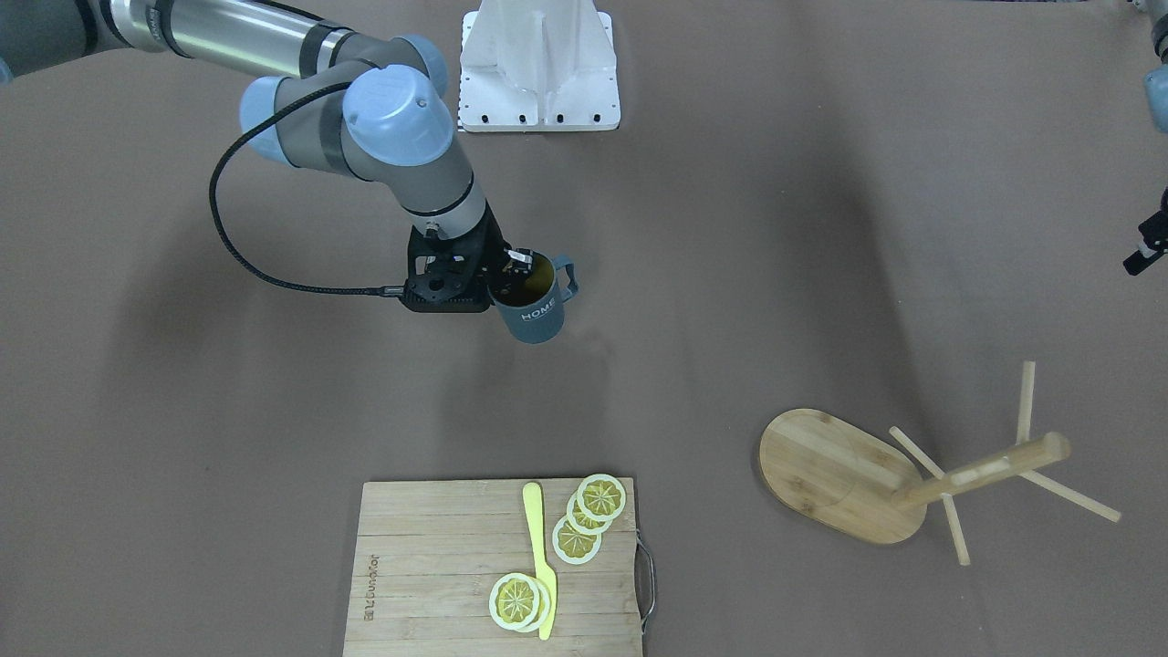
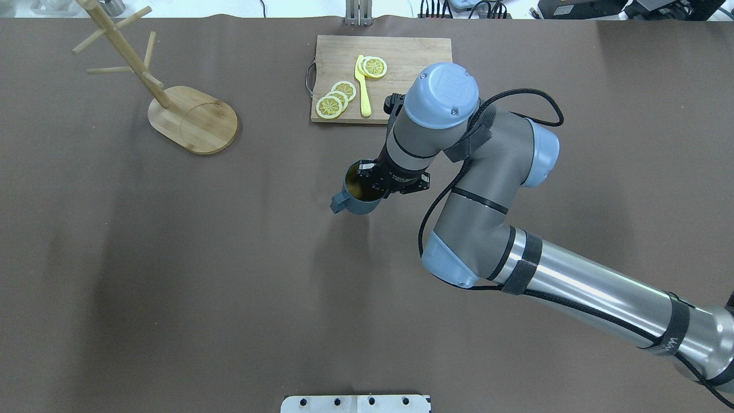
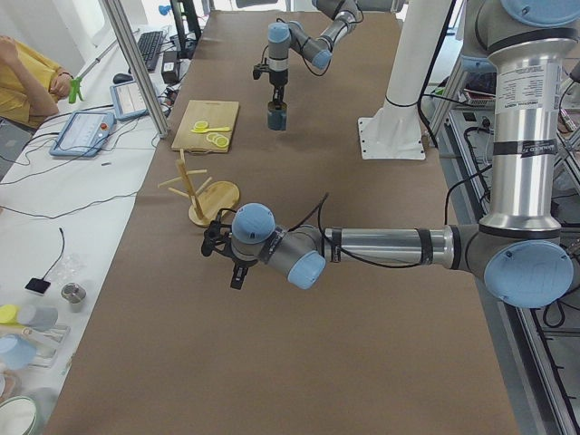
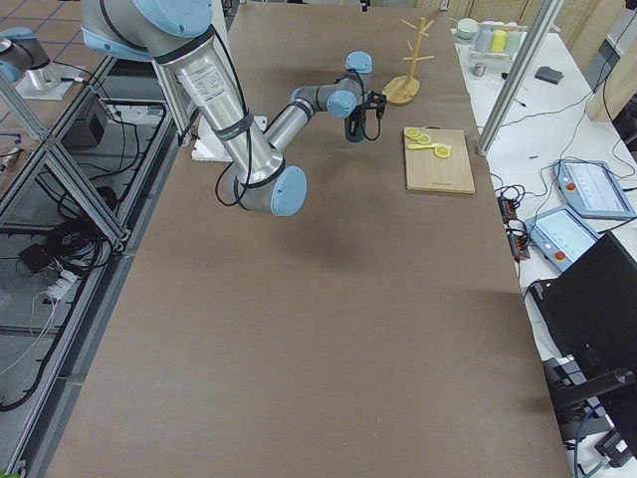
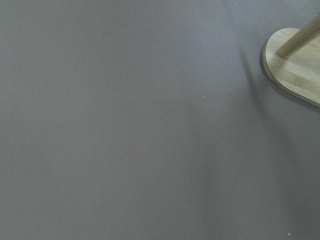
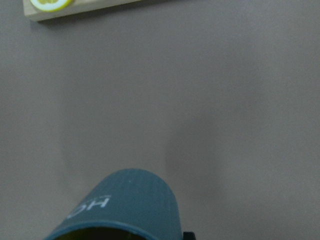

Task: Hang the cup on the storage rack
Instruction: 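Carry the blue mug with the right gripper toward the table center, then set the mug down and lift the right gripper away while the left arm reaches in, then move the left gripper to the mug handle and grasp it, then lift the mug by its handle with the left gripper toward the stand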

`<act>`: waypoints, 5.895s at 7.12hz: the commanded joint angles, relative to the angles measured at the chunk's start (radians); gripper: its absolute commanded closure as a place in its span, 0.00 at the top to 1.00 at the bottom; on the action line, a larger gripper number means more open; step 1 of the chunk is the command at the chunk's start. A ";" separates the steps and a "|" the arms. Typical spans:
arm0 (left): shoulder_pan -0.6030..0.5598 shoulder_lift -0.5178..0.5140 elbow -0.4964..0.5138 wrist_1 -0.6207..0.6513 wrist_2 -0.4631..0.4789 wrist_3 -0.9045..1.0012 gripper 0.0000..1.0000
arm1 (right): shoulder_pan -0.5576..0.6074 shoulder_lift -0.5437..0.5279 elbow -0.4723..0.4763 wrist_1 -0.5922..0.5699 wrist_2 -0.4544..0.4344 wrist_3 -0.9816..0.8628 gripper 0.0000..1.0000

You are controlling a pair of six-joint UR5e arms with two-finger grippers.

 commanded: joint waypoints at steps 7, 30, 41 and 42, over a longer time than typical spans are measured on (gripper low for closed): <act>0.202 -0.083 -0.118 -0.180 0.040 -0.495 0.98 | 0.211 -0.046 0.091 -0.005 0.224 -0.037 1.00; 0.935 -0.585 0.319 -0.822 0.684 -0.160 0.76 | 0.523 -0.350 0.163 -0.003 0.300 -0.434 1.00; 0.911 -0.565 0.283 -0.828 0.804 -0.445 0.00 | 0.543 -0.360 0.177 -0.006 0.315 -0.434 1.00; 0.851 -0.522 0.246 -0.832 0.805 -0.572 0.00 | 0.548 -0.361 0.178 -0.006 0.315 -0.434 1.00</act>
